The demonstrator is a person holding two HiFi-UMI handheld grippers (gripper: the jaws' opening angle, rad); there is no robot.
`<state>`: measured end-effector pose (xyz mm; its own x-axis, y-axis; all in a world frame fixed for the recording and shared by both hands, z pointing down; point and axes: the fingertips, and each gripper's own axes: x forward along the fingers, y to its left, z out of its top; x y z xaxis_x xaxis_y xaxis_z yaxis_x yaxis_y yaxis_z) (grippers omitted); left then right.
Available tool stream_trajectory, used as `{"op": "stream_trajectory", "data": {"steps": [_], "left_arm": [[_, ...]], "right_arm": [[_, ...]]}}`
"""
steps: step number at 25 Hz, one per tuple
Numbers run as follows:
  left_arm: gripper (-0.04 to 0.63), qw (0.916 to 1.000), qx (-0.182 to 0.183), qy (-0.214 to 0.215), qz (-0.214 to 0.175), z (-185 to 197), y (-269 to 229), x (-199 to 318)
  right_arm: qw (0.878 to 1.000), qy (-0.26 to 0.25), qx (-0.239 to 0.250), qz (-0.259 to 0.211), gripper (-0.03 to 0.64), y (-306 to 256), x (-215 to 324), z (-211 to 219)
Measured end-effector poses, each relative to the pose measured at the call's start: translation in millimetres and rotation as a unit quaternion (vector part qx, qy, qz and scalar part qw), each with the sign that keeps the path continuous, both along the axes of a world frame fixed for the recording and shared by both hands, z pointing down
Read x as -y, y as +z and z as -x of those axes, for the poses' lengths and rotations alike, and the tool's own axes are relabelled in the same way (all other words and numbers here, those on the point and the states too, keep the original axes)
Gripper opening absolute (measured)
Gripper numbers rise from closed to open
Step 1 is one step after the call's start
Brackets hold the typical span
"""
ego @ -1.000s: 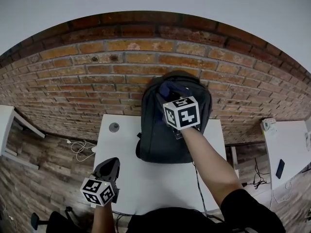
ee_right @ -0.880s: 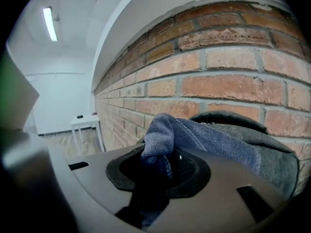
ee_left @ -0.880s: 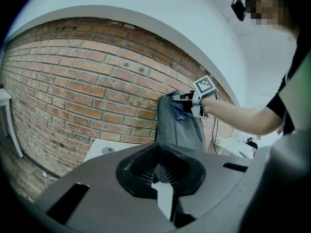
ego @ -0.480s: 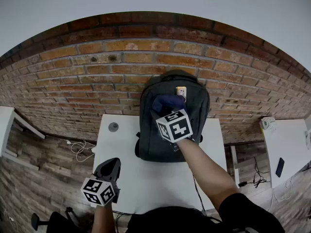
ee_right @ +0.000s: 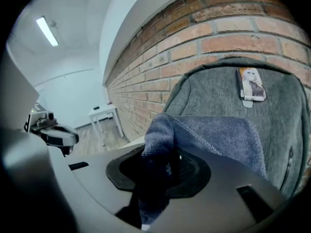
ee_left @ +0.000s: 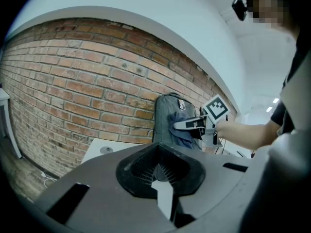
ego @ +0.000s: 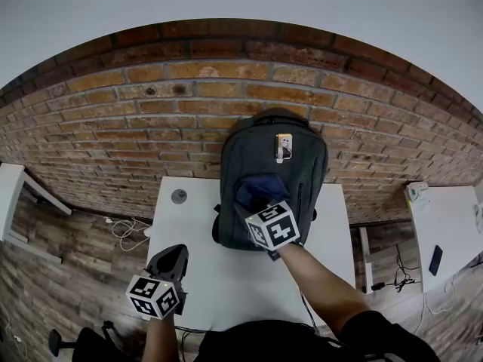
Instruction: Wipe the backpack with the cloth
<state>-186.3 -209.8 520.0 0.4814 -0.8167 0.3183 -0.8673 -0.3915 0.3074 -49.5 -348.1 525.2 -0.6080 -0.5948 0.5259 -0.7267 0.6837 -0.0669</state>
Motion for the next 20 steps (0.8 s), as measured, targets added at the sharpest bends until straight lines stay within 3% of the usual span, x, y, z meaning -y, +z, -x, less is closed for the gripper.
{"op": "stream_trajectory", "data": {"steps": [8, 20], "left_arm": [[-0.012, 1.0, 0.0, 0.0, 0.002, 3, 1, 1], [-0.012, 0.9999, 0.013, 0.005, 0.0, 9, -3, -2]], "right_arm": [[0.999, -0.003, 0.009, 0.035, 0.109, 61, -67, 2], [0.987, -0.017, -0.054, 0.152, 0.109, 181, -130, 8]]}}
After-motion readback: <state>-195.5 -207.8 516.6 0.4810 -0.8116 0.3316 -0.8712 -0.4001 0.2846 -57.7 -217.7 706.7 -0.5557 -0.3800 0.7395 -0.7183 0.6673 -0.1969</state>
